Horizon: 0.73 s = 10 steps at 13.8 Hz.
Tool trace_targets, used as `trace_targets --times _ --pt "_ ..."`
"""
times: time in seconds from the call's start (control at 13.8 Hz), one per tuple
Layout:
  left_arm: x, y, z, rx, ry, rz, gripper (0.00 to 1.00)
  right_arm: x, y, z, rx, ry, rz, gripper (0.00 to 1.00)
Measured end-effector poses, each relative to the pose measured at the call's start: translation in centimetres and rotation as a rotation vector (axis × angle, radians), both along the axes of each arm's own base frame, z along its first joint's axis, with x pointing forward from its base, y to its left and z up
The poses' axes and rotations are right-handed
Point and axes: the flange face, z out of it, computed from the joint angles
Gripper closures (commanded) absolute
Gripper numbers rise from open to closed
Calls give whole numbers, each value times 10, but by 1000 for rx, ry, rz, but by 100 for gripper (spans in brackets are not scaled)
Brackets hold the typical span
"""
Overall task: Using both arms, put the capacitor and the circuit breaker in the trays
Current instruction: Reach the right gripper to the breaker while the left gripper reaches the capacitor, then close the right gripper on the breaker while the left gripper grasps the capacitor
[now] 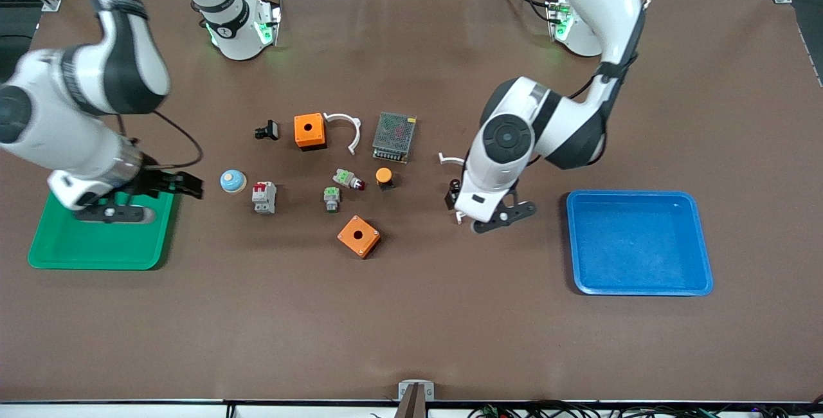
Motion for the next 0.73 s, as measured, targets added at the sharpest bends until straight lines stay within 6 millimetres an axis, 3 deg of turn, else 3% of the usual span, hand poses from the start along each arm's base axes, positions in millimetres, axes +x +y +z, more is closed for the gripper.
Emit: trace_targets --times 0.29,0.51,0.73 --pt "-21 -21 -36 28 39 -37 0 -14 14 -80 -10 -25 12 0" --pt "-34 -21 -63 26 43 -45 0 -15 31 -124 -20 -16 31 0" --pt "-49 -20 -89 10 31 -48 0 -21 55 -155 -26 -21 33 0"
